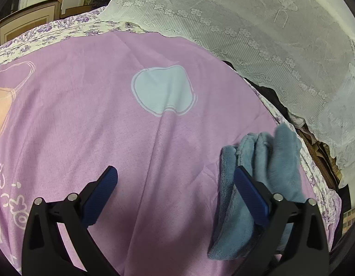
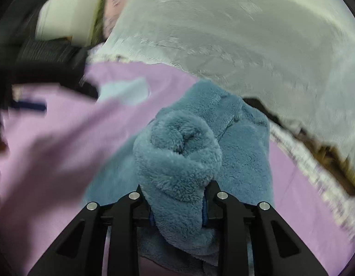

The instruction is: Fold small clothes

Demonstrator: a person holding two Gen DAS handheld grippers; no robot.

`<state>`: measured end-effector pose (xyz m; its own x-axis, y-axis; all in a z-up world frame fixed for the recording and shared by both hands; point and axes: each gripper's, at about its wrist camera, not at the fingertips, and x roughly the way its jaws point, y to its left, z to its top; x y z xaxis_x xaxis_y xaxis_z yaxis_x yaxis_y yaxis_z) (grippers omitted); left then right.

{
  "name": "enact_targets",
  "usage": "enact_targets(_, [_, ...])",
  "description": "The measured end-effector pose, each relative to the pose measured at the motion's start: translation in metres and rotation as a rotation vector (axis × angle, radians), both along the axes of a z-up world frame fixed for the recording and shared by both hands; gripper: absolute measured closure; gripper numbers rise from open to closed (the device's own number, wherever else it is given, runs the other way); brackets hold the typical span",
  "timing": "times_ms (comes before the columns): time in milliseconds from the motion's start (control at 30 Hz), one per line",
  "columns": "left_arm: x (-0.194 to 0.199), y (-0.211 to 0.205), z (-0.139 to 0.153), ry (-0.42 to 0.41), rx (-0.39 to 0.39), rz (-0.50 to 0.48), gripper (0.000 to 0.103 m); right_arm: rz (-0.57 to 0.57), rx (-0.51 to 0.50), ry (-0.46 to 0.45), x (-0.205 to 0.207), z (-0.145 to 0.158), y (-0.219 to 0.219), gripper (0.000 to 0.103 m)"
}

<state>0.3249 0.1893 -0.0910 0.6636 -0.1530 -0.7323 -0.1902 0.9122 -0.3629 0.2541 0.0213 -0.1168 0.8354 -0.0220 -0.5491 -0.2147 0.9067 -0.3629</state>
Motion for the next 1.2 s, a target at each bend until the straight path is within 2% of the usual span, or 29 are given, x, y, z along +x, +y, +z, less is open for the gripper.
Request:
enact_targets(33, [0.000,0.000,-0.001,0.001,0.003,-0.001,0.004,0.019,-0.079,-0.026,-0.005,-0.008,0.010,0.060])
enact_targets(100, [0.001,-0.002,-0.002,0.003,0.011,-0.005,0.004,0.037,-0.186,-0.081,-0.017,-0.018,0.024,0.058])
enact_targets(167, [0.002,-0.005,-0.002,0.003,0.024,-0.011,0.004,0.054,-0.207,-0.094,-0.023,-0.019,0.026,0.056])
enact_targets(267, [0.002,-0.011,-0.002,-0.001,0.049,-0.021,0.004,0.076,-0.170,-0.079,-0.028,-0.011,0.017,0.051])
enact_targets(333, [0.003,-0.017,-0.001,-0.008,0.065,-0.035,0.004,0.116,-0.127,-0.068,-0.033,-0.004,0.008,0.043])
enact_targets(433, [0.000,-0.027,0.004,-0.038,0.084,-0.063,0.004,0.185,-0.128,-0.069,-0.049,0.000,0.003,0.036])
enact_targets(500, [-0.003,-0.032,0.008,-0.064,0.093,-0.078,0.004,0.227,-0.128,-0.081,-0.063,0.002,0.000,0.036])
enact_targets(567, [-0.006,-0.036,0.013,-0.084,0.078,-0.098,0.004,0.253,-0.087,-0.080,-0.077,0.010,-0.010,0.036])
enact_targets(667, [-0.009,-0.040,0.020,-0.109,0.019,-0.143,0.004,0.267,0.047,-0.050,-0.090,0.028,-0.035,0.039])
enact_targets(733, [-0.011,-0.047,0.025,-0.133,0.011,-0.171,0.004,0.257,0.154,-0.036,-0.092,0.043,-0.059,0.064])
enact_targets(767, [-0.012,-0.051,0.026,-0.142,0.019,-0.179,0.004,0.242,0.211,-0.028,-0.090,0.051,-0.072,0.068])
enact_targets(867, [-0.010,-0.069,0.025,-0.145,0.084,-0.202,0.004,0.168,0.372,-0.021,-0.074,0.067,-0.104,0.071])
enact_targets(967, [-0.002,-0.082,0.012,-0.100,0.170,-0.199,0.004,0.063,0.463,0.011,-0.041,0.067,-0.122,0.071])
enact_targets(1033, [0.005,-0.085,-0.001,-0.027,0.250,-0.183,0.004,0.038,0.468,0.075,-0.018,0.055,-0.121,0.071])
enact_targets(1100, [0.008,-0.084,-0.017,0.049,0.303,-0.177,0.004,0.018,0.446,0.154,-0.007,0.030,-0.116,0.071])
enact_targets(1133, [0.009,-0.081,-0.024,0.076,0.314,-0.173,0.004,0.013,0.440,0.160,-0.008,0.021,-0.115,0.070])
enact_targets(1200, [0.015,-0.076,-0.039,0.137,0.272,-0.189,0.004,0.014,0.412,0.139,-0.013,0.007,-0.110,0.070])
